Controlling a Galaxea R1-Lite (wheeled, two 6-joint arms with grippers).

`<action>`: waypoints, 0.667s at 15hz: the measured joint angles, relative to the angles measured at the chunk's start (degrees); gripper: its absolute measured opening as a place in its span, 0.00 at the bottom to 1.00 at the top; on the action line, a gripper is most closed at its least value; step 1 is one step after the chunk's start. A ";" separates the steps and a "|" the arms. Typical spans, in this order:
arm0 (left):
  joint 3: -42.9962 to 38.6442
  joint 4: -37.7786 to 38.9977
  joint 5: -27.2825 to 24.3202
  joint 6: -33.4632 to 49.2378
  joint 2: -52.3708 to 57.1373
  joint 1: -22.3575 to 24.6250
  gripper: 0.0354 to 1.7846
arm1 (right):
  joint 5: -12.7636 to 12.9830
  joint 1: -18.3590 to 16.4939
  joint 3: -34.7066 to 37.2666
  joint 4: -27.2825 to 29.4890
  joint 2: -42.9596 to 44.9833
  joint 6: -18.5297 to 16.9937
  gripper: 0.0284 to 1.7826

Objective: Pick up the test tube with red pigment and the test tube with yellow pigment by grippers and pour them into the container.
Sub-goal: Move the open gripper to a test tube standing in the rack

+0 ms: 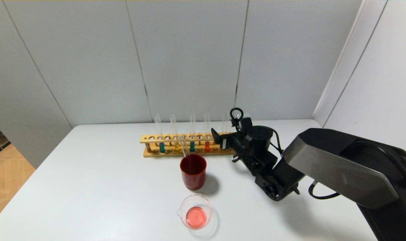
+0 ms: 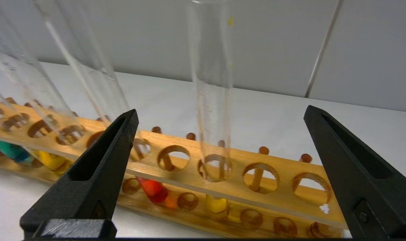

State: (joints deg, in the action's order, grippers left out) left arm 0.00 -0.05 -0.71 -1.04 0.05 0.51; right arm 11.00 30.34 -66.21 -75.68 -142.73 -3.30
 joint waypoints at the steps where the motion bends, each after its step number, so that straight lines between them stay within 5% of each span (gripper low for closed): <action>1: 0.00 -0.02 0.02 0.00 0.00 0.00 0.98 | 0.02 -0.02 -0.20 0.02 -0.20 0.00 0.97; 6: 0.00 -0.02 0.00 -0.01 0.00 0.00 0.98 | 0.02 -0.33 -1.35 0.51 -0.99 -0.05 0.82; 10: 0.00 0.00 0.00 -0.01 0.00 0.00 0.98 | 0.07 -0.55 -2.29 1.12 -1.34 -0.41 0.44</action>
State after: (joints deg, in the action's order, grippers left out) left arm 0.00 -0.05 -0.71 -1.05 0.05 0.51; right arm 11.07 29.79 -68.50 -74.56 -144.07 -3.72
